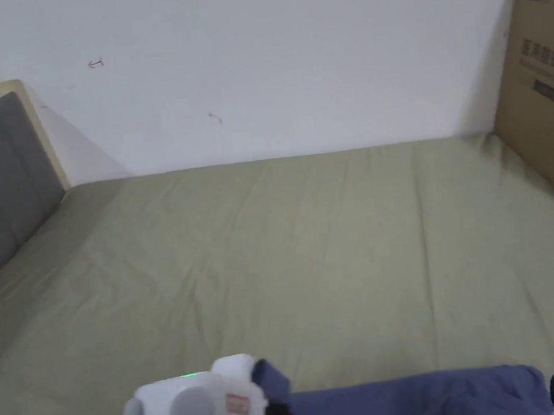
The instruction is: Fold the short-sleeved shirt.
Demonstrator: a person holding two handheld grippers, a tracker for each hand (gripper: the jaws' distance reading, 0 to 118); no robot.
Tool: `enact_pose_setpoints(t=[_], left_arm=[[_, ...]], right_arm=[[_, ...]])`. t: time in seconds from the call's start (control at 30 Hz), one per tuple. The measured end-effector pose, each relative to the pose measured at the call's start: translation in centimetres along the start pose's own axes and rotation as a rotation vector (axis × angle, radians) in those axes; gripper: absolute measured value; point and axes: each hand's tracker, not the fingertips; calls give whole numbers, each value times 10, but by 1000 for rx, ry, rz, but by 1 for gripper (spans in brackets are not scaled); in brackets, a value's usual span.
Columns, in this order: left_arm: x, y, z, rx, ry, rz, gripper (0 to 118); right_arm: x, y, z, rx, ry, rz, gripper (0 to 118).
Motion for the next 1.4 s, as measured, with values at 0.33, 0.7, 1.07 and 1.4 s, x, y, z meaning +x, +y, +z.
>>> enact_pose_setpoints(t=[0.33, 0.7, 1.07, 1.4], left_arm=[[29, 11, 3, 3, -178, 45, 115], [-5, -7, -28, 32, 48, 59, 0], [67, -8, -67, -118, -384, 110, 0], [-33, 15, 20, 26, -283, 138, 0]], right_arm=[[22, 15, 13, 20, -20, -22, 0], [25, 5, -2, -36, -14, -47, 0], [32, 3, 2, -94, 53, -88, 0], [22, 10, -6, -86, 80, -108, 0]])
